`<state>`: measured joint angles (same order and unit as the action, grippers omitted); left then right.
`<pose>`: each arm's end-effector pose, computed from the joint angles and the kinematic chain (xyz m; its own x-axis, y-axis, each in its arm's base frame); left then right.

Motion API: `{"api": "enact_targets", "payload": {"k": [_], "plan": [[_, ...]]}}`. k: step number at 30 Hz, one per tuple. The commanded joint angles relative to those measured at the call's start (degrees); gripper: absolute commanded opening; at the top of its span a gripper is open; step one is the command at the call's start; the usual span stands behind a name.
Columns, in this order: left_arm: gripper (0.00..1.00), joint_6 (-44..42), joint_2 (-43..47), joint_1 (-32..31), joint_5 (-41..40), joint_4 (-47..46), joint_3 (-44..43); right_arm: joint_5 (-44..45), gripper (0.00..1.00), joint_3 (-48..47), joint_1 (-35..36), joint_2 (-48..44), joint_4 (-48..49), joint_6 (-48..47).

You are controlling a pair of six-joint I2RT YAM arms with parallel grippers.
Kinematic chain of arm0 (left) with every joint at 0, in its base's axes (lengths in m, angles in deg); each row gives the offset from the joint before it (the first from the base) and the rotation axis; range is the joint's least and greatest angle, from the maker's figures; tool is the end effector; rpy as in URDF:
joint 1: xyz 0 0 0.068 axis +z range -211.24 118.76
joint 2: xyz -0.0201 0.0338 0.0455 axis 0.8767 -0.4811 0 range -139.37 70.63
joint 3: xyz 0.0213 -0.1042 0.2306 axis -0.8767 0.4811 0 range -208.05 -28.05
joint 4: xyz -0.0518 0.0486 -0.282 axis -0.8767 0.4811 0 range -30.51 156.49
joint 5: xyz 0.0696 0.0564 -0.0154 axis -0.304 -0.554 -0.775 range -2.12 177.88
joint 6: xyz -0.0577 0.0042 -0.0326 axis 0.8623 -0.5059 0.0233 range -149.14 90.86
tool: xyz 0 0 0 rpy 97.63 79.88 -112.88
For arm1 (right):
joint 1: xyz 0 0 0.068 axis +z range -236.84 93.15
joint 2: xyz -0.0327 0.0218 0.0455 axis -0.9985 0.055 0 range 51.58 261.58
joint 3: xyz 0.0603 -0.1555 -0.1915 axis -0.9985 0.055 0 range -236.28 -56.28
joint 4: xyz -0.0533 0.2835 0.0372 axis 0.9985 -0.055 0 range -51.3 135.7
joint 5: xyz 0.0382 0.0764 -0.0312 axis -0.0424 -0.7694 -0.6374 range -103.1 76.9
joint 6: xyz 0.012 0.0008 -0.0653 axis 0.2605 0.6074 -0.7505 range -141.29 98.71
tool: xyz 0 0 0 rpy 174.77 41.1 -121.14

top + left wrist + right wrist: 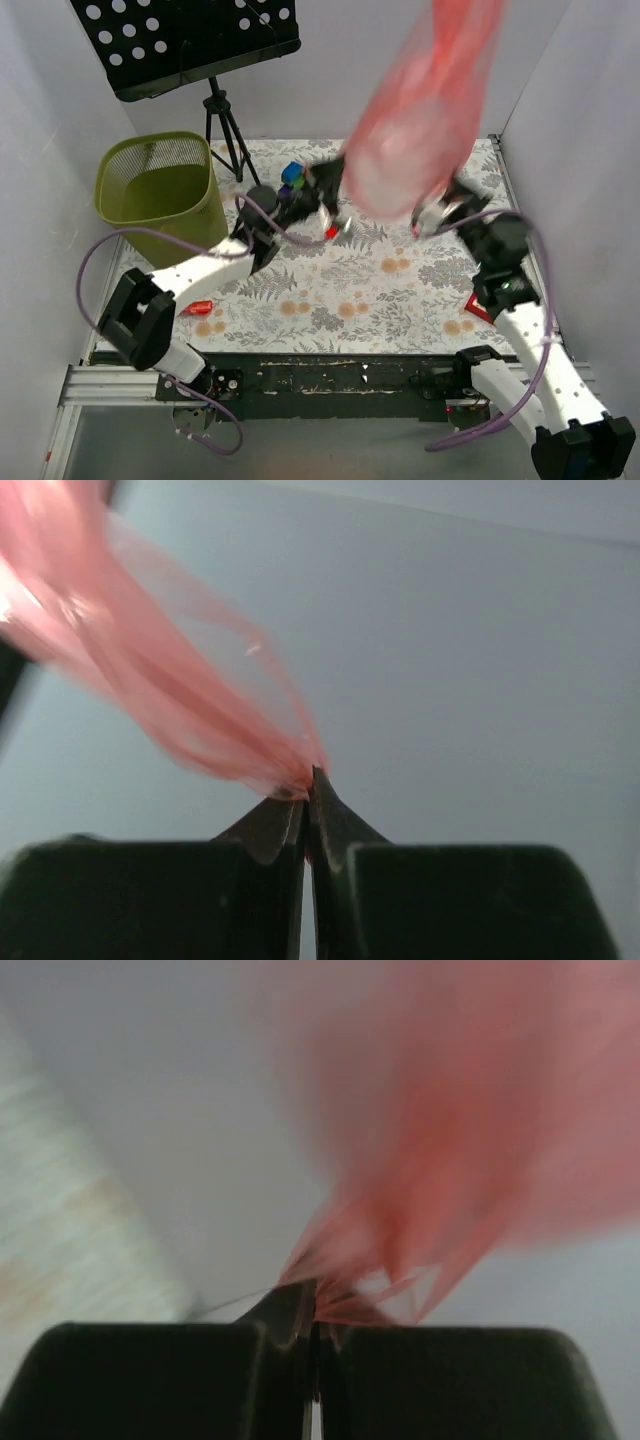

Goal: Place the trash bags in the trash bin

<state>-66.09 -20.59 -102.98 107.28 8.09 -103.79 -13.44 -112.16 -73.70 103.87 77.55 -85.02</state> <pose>0.2924 -0.2843 0.4146 0.8479 0.0034 -0.5301 0.3991 0.6543 0.6424 0.2390 0.0561 0.4576 0.4581 -0.8138 -0.3575 0.4035 0.5488 -0.7321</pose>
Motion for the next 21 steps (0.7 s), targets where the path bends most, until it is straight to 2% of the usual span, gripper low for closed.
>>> {"api": "enact_targets", "payload": {"k": [1,3,5,9,14,16,18,21], "plan": [[0.0,-13.3,24.7,1.7,17.2,22.7,54.8,-24.2,0.01,28.0,3.1,-28.0,-62.1,-14.4],[0.0,-5.0,37.6,-1.6,19.0,33.4,56.1,-29.6,0.01,27.8,3.2,-41.9,-72.8,-12.2],[0.0,1.4,45.1,-3.2,17.8,33.6,58.2,-29.7,0.01,26.4,3.1,-48.1,-79.4,-10.5],[0.0,5.5,48.5,-3.9,10.5,36.3,58.8,-26.3,0.01,24.2,3.1,-48.4,-80.6,-5.6],[0.0,22.1,47.7,-3.9,7.2,47.9,50.6,-23.6,0.01,18.0,3.1,-39.3,-73.6,8.1],[0.0,32.6,43.8,-4.0,2.6,49.8,45.0,-19.5,0.01,14.4,3.1,-32.2,-69.4,19.5],[0.0,47.2,36.6,-3.9,-8.3,51.0,37.9,-10.4,0.01,10.7,3.1,-23.4,-64.5,34.1],[0.0,63.0,20.0,-3.6,-28.0,62.1,21.2,-0.2,0.01,1.8,3.0,-6.9,-64.5,45.9]]}}
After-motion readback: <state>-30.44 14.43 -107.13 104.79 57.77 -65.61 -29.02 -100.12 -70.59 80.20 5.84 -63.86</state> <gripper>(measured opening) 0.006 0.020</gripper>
